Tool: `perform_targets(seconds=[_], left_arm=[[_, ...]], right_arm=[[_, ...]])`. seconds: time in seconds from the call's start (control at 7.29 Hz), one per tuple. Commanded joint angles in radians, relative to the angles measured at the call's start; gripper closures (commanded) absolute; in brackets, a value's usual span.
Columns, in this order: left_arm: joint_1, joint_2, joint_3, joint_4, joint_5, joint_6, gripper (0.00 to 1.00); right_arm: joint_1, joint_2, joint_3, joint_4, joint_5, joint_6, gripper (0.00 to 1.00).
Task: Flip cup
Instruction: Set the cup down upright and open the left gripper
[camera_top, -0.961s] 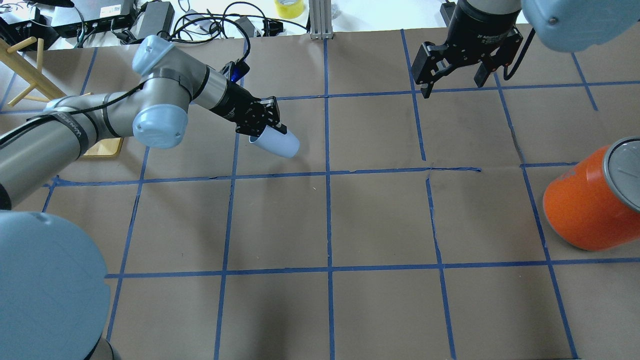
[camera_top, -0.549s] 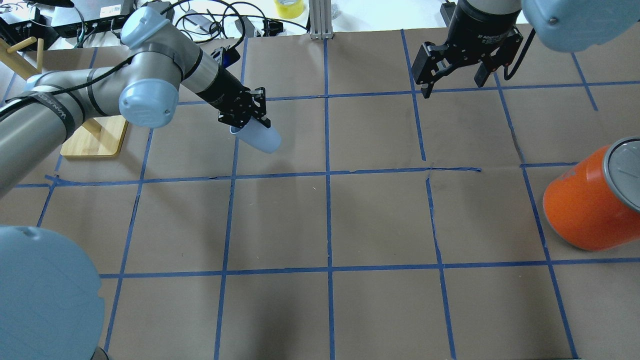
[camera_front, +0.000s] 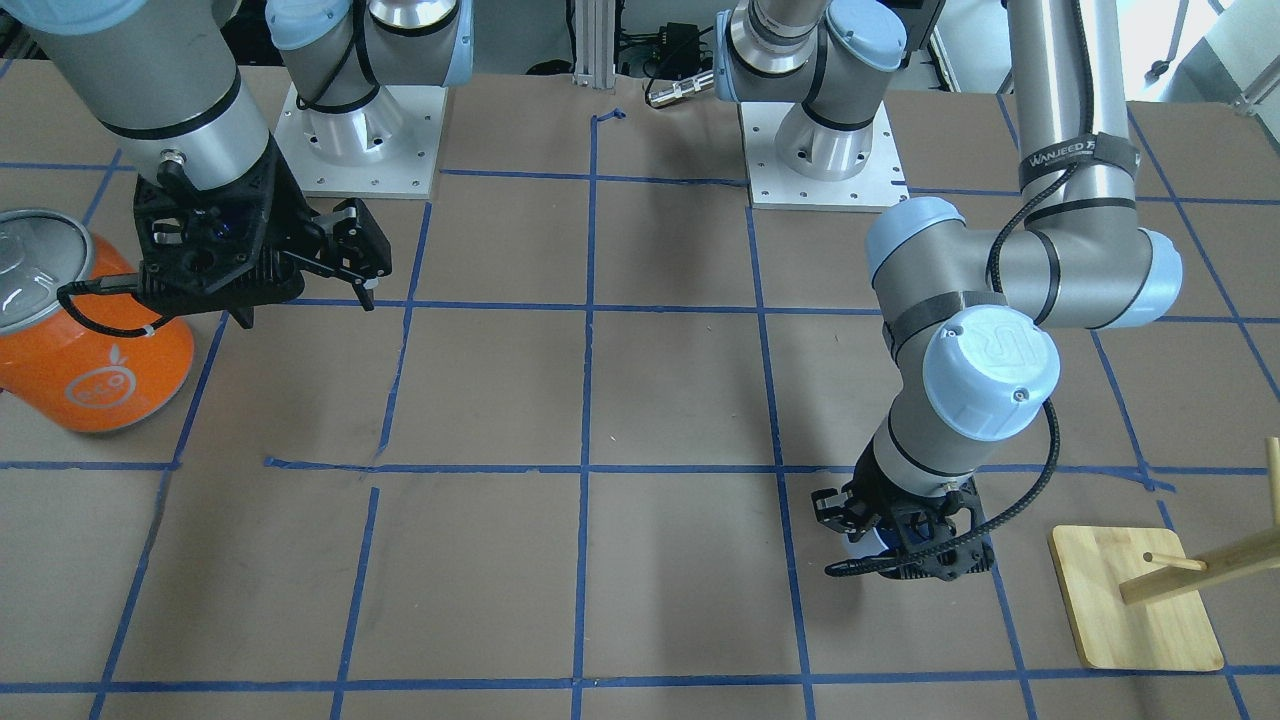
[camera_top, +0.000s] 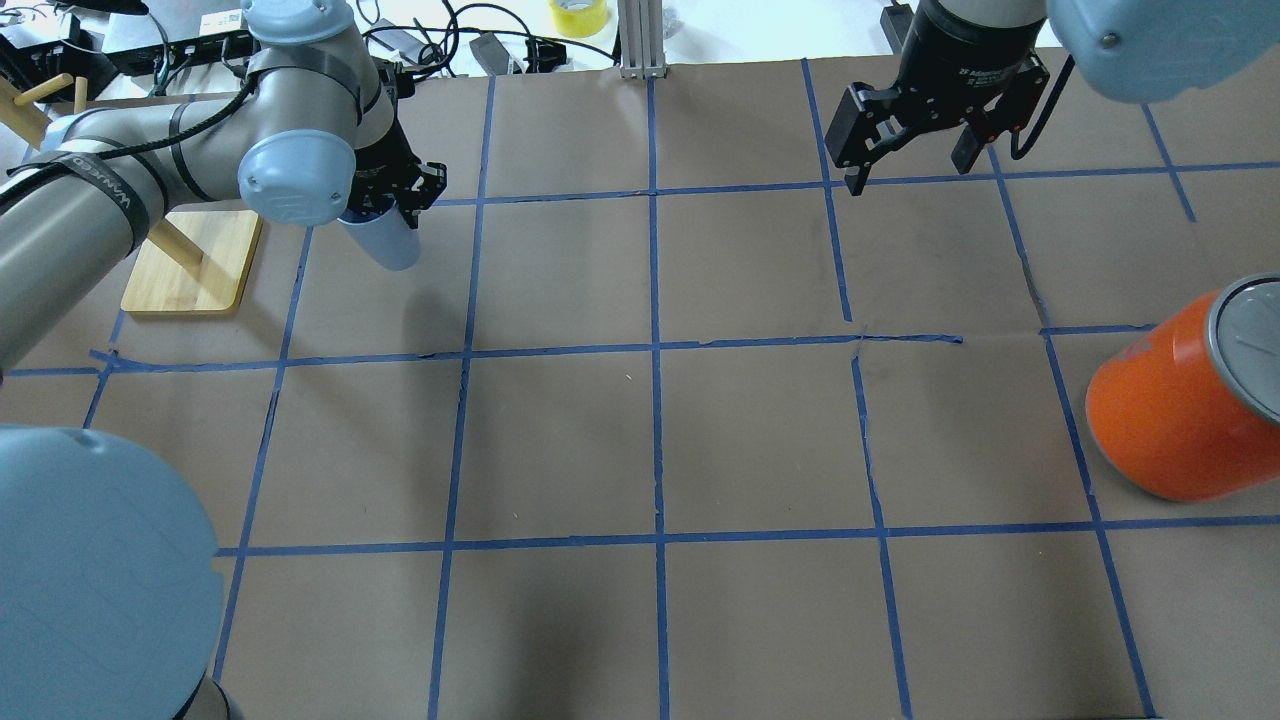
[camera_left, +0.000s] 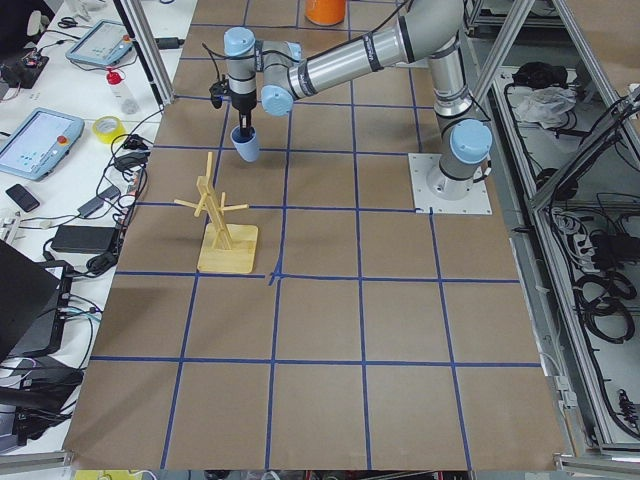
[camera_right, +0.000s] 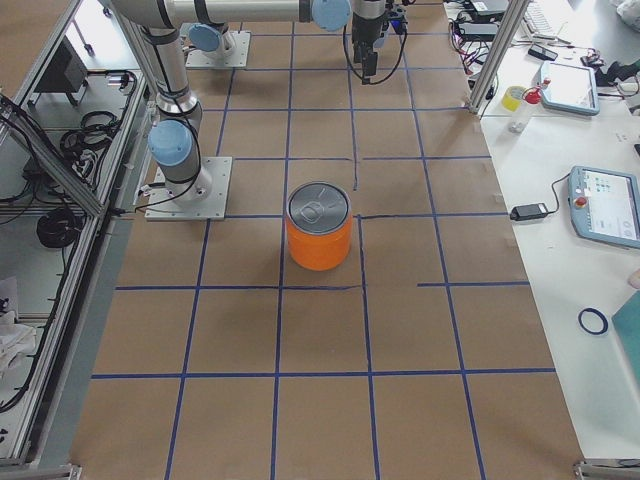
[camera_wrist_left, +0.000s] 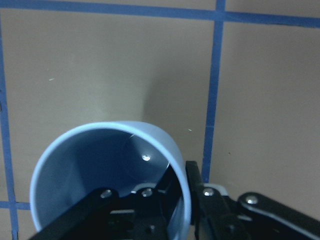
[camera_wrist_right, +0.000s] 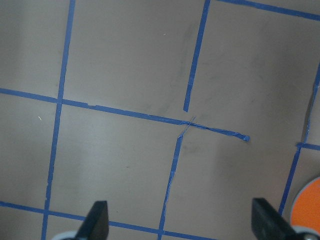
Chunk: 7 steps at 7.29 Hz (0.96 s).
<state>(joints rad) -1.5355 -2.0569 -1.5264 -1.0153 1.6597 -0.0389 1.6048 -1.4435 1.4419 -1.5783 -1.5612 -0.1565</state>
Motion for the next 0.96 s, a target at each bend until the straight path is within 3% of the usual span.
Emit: perform_targets(seconds=[0.0, 0.82], left_arm=[[0.005, -0.051, 0.008, 0.086, 0.023, 0.01, 1.0], [0.008, -0.083, -0.027, 0.122, 0.046, 0.03, 1.0]], right_arm=[[0.0, 0.0, 0.0, 0.001, 0.001, 0.0, 0.0], [-0.002, 0.0, 0.0, -0.003, 0.001, 0.0, 0.0]])
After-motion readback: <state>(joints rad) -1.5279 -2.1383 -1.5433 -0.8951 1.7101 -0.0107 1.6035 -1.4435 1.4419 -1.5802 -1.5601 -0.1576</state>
